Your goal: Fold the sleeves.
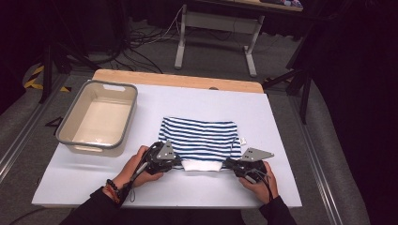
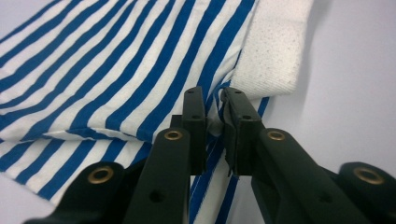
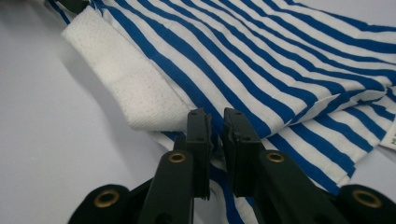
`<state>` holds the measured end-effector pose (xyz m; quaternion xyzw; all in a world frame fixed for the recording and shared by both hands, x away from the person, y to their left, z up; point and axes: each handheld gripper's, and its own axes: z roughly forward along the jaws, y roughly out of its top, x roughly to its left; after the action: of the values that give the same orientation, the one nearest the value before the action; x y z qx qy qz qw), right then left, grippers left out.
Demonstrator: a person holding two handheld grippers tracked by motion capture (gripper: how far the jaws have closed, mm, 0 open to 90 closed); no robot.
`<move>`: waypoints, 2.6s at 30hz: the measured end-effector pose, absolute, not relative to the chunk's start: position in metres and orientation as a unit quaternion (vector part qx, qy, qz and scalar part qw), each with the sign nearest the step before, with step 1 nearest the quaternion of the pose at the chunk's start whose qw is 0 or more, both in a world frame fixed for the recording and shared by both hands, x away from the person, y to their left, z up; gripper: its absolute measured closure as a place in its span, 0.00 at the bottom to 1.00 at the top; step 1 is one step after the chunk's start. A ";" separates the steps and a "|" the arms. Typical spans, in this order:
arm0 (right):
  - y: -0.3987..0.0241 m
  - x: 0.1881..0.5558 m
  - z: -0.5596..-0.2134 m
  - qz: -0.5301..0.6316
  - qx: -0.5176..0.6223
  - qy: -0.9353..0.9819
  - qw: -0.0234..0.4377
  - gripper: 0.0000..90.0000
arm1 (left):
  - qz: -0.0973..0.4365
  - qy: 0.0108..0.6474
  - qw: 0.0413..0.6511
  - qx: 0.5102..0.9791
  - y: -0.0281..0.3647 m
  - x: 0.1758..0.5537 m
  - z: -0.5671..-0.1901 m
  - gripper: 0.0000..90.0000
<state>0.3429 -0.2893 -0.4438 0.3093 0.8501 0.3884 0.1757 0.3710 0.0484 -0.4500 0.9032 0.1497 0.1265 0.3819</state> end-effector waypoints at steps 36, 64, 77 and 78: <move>-0.285 0.366 -0.437 0.404 0.324 0.827 0.218 0.99 | 0.149 0.182 0.393 0.889 0.038 0.399 -0.453 0.96; -0.308 0.462 -0.455 0.341 0.451 0.781 0.264 1.00 | 0.204 0.327 0.358 0.850 0.055 0.473 -0.463 0.98; -0.313 0.445 -0.436 0.431 0.427 0.748 0.268 0.87 | 0.230 0.290 0.393 0.842 0.058 0.455 -0.444 0.92; -0.312 0.443 -0.433 0.439 0.422 0.747 0.267 0.86 | 0.234 0.285 0.393 0.842 0.058 0.453 -0.443 0.90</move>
<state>0.4427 -0.3121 -0.4332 0.4217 0.7469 0.4394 0.2668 0.4529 0.0575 -0.4433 0.8424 0.2854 0.2339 0.3926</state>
